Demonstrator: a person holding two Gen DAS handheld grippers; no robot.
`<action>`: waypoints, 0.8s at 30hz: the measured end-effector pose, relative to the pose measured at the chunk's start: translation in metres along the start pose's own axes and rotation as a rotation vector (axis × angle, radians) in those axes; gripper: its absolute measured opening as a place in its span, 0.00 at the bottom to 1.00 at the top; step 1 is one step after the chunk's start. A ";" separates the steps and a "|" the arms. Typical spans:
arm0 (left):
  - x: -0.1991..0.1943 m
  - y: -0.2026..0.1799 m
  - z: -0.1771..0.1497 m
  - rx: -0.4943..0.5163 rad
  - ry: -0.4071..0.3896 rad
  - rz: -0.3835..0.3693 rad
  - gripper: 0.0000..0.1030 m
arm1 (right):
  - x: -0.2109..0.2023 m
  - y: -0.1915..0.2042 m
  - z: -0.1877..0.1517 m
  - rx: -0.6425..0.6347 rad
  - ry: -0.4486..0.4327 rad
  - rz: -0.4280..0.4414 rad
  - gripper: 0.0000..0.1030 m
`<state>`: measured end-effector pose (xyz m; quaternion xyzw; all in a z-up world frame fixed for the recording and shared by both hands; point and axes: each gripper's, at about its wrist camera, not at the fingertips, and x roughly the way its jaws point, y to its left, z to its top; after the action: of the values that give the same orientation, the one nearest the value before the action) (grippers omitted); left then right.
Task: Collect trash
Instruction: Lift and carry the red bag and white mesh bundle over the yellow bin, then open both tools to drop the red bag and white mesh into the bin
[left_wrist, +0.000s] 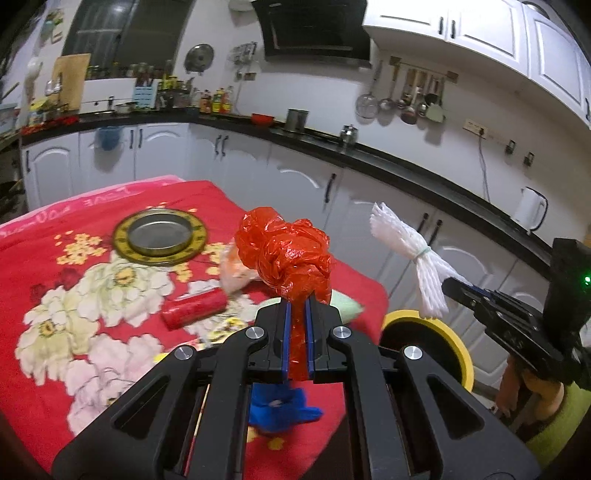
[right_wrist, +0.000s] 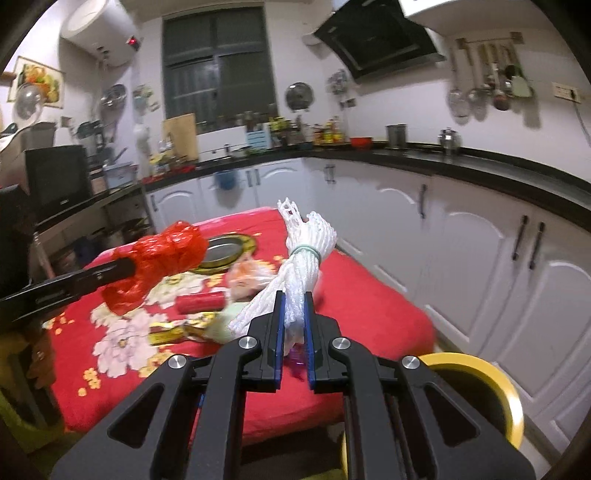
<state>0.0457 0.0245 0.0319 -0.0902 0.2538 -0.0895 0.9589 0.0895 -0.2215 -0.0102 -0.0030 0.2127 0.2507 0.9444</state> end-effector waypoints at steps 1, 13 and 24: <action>0.003 -0.006 -0.001 0.008 0.003 -0.014 0.03 | -0.003 -0.007 -0.002 0.004 -0.002 -0.021 0.09; 0.043 -0.064 -0.013 0.088 0.074 -0.142 0.02 | -0.036 -0.065 -0.020 0.064 0.004 -0.180 0.09; 0.081 -0.118 -0.037 0.183 0.153 -0.243 0.02 | -0.055 -0.110 -0.037 0.119 0.046 -0.286 0.09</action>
<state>0.0820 -0.1118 -0.0121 -0.0252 0.3041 -0.2344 0.9230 0.0839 -0.3480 -0.0325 0.0168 0.2462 0.1004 0.9639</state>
